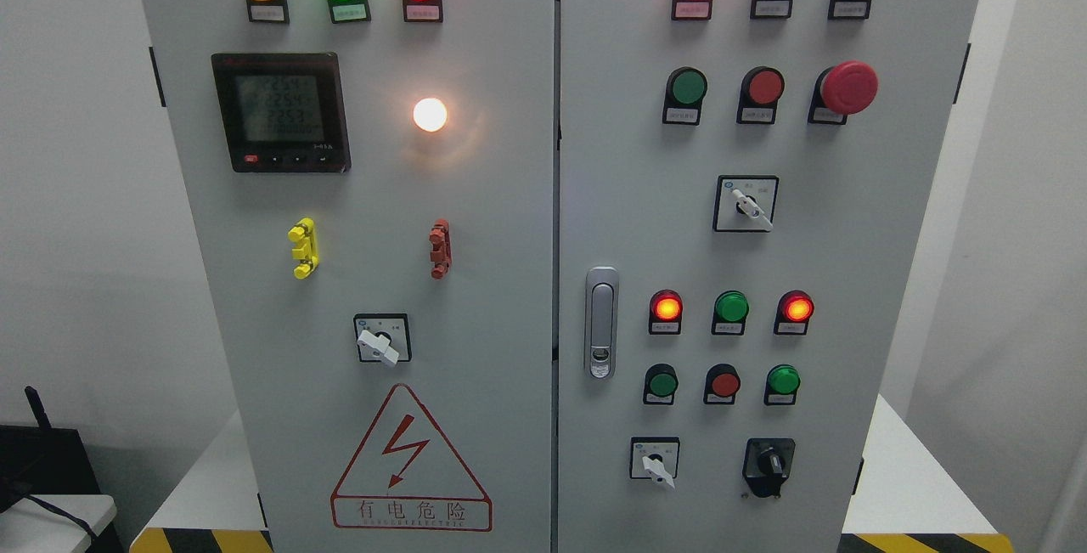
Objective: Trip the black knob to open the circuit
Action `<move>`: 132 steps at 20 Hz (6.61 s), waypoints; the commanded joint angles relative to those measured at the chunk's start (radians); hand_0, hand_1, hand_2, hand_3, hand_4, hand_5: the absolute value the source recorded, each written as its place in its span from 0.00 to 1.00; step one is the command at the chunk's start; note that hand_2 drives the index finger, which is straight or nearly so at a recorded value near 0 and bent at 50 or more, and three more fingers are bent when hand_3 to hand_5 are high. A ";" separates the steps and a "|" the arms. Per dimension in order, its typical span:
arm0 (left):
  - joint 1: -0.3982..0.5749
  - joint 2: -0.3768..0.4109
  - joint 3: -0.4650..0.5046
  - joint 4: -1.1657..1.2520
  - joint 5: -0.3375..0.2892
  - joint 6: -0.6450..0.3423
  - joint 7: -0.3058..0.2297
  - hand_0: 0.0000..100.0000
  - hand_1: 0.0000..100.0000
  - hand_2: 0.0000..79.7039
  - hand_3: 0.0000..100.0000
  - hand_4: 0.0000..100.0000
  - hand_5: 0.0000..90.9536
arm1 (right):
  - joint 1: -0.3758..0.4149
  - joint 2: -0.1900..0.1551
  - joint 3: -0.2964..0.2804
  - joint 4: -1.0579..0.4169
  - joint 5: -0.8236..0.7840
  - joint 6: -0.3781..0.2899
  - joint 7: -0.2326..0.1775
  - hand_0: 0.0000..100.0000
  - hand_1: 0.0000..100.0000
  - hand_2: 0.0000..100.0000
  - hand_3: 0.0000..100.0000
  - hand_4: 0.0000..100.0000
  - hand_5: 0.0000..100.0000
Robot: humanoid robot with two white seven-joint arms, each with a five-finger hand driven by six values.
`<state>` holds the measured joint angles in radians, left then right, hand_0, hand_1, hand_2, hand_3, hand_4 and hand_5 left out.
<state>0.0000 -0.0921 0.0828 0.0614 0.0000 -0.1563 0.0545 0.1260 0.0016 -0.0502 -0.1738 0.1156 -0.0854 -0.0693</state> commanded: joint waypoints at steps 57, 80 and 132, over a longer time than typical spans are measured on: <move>-0.008 -0.001 0.000 0.000 -0.032 0.000 -0.001 0.12 0.39 0.00 0.00 0.00 0.00 | 0.485 0.003 -0.068 -1.789 0.006 -0.544 -0.003 0.21 0.65 0.29 0.69 0.82 0.90; -0.008 0.000 0.000 0.000 -0.034 0.000 -0.001 0.12 0.39 0.00 0.00 0.00 0.00 | 0.086 0.015 0.049 -1.779 0.124 0.028 -0.193 0.18 0.77 0.39 0.73 0.83 0.94; -0.008 0.000 0.000 0.000 -0.032 0.000 -0.001 0.12 0.39 0.00 0.00 0.00 0.00 | -0.270 0.126 0.082 -1.399 0.219 0.134 -0.422 0.27 0.78 0.41 0.79 0.85 0.95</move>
<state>0.0000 -0.0921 0.0828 0.0614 0.0000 -0.1564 0.0545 -0.1223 0.1242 0.0396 -1.6168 0.3362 0.0491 -0.4856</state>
